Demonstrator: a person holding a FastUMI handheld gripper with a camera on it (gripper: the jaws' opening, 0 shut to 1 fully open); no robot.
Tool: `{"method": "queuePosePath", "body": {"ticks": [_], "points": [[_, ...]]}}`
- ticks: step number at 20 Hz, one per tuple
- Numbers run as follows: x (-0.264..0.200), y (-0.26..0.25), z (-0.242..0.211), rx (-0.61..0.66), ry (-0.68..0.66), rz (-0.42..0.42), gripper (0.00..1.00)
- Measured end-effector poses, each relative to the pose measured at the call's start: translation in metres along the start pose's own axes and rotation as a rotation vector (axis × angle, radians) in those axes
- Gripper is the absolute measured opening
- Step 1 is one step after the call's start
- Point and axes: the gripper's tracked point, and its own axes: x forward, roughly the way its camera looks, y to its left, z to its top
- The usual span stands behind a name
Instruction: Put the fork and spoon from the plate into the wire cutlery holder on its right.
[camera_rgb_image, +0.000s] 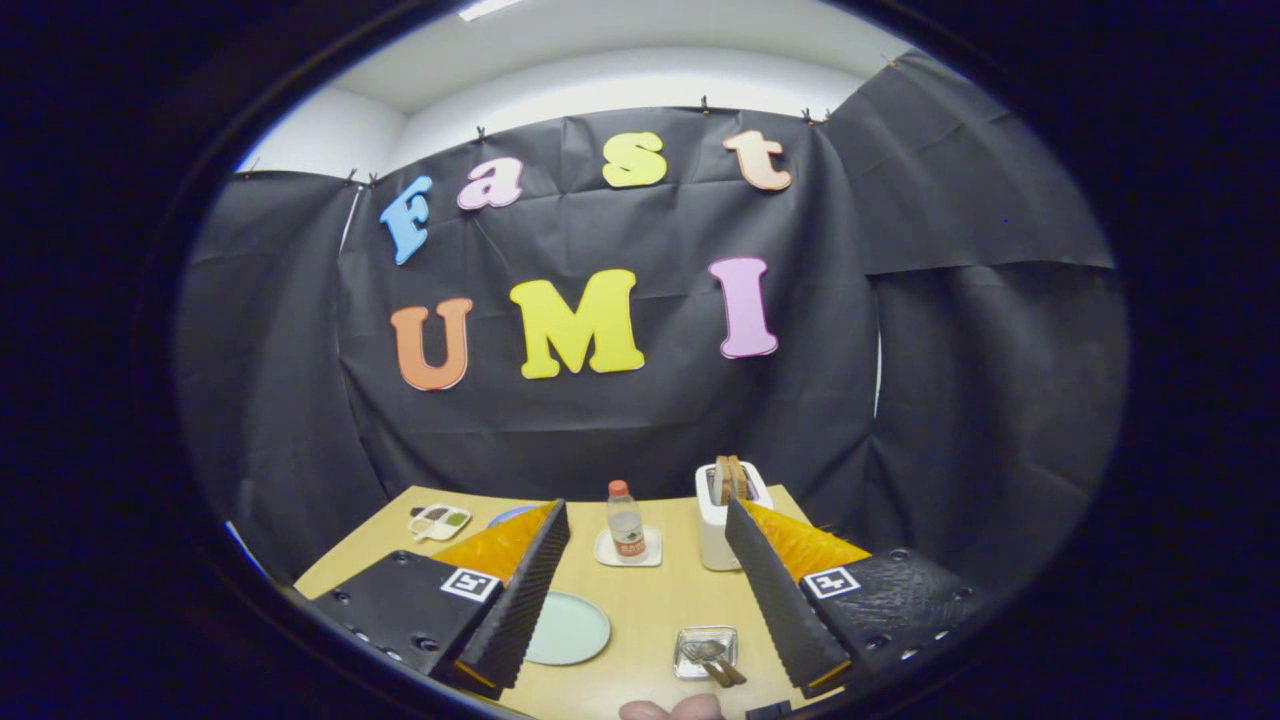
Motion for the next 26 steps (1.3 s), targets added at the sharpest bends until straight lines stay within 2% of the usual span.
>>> {"method": "queuePosePath", "body": {"ticks": [11, 26], "points": [[0.007, 0.007, -0.006, -0.036, -0.001, 0.009, 0.94], [0.006, 0.004, -0.004, -0.019, 0.002, 0.005, 0.94]]}}
